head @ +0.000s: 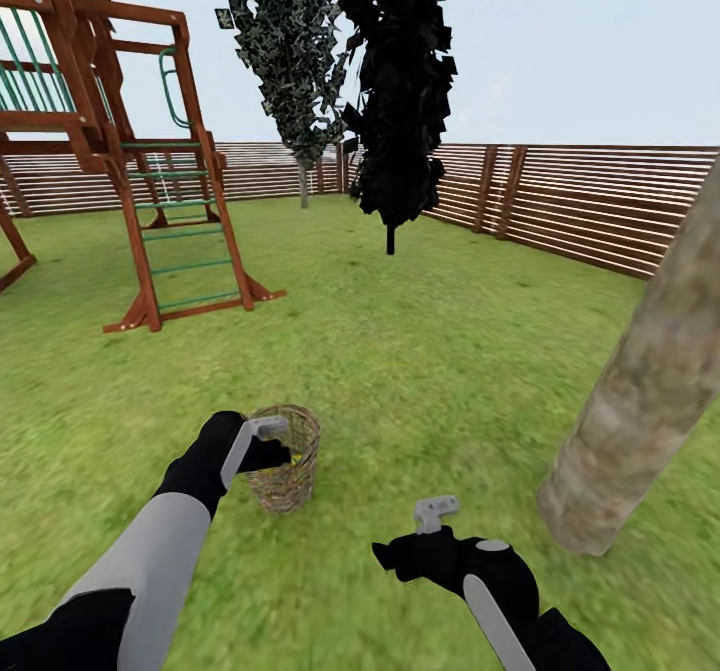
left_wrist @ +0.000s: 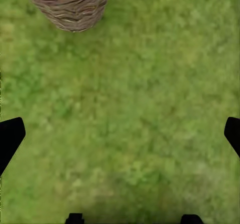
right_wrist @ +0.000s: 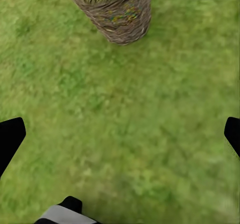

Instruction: Take the three Easter eggs out of the wicker basket on the lawn in the garden, then place them on the lawn next to a single tree (choose any tree) so that all three eggs are next to the same tree and none are left in the basket.

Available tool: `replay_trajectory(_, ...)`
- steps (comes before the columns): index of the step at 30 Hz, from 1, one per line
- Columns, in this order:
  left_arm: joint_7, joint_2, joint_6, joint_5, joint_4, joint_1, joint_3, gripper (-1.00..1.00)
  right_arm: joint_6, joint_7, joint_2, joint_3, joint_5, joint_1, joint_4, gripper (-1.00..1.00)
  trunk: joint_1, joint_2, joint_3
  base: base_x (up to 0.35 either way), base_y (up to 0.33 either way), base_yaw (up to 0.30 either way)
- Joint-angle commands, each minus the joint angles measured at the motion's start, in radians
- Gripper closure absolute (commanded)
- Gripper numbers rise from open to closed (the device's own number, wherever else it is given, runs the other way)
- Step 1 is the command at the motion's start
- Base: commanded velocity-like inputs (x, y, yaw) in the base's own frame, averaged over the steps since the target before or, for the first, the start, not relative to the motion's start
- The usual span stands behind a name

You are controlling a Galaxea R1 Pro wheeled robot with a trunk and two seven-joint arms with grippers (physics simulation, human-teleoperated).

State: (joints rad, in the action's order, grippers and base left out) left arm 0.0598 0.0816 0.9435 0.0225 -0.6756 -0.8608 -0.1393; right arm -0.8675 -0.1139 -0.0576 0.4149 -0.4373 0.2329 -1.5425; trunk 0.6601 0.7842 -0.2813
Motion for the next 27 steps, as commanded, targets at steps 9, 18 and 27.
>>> replay_trajectory(9, 0.009, 0.001, 0.003, 0.001, 0.000, 0.000, -0.004, -1.00, -0.002, -0.010, 0.002, 0.003, -0.010, 0.001, 0.005, -1.00, 0.001, 0.001, -0.001, 0.338, 0.098, 0.000)
replay_trajectory(18, 0.016, 0.001, 0.003, 0.002, 0.001, -0.001, -0.005, -1.00, -0.002, -0.010, 0.002, 0.002, -0.011, 0.001, 0.005, -1.00, 0.001, 0.001, -0.001, 0.338, 0.096, 0.000)
replay_trajectory(27, 0.017, 0.001, 0.004, 0.002, 0.004, -0.001, -0.006, -1.00, -0.002, -0.010, 0.000, 0.002, -0.011, 0.002, 0.005, -1.00, 0.001, 0.001, -0.001, 0.338, 0.011, 0.000)
